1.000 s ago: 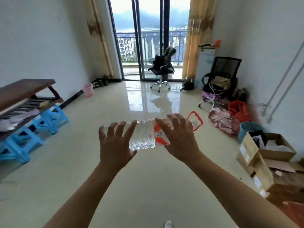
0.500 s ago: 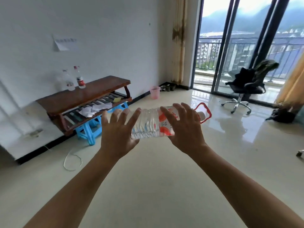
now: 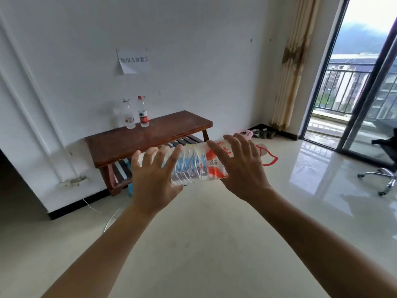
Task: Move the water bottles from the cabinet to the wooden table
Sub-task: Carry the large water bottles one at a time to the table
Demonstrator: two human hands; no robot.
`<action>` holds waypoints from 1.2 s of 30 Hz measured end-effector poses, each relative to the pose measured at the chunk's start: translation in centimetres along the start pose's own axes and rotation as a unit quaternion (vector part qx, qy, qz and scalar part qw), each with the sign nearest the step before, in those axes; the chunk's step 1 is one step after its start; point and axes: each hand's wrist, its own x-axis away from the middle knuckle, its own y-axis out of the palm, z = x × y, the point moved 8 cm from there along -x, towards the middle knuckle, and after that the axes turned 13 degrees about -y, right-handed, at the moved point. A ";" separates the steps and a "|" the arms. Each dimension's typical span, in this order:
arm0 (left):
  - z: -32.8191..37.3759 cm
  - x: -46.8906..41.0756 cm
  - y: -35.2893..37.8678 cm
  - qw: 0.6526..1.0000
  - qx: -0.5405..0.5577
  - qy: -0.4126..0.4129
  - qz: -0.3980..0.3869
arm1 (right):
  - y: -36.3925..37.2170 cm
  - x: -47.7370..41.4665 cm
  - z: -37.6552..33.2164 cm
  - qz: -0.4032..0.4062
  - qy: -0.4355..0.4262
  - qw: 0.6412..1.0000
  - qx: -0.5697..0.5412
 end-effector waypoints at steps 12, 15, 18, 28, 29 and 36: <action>1.1 -21.2 23.8 0.999 -0.012 0.020 0.026 | 21.1 -14.9 18.6 0.037 0.013 0.999 -0.020; 1.0 -27.3 30.5 1.000 -0.020 0.013 0.006 | 27.6 -19.8 24.2 0.023 0.010 0.999 -0.045; -0.5 -32.6 35.7 0.999 -0.031 0.007 0.004 | 33.3 -25.4 27.8 0.013 -0.007 0.998 -0.064; -14.1 -43.9 52.2 0.998 -0.050 -0.046 -0.005 | 53.5 -44.4 29.0 -0.022 -0.081 0.993 -0.083; -16.0 -45.0 54.2 0.997 -0.048 -0.053 -0.008 | 55.9 -46.4 28.7 -0.037 -0.083 0.993 -0.077; -27.4 -53.8 66.7 0.993 -0.023 -0.084 -0.083 | 68.2 -58.9 27.7 -0.062 -0.093 0.992 -0.062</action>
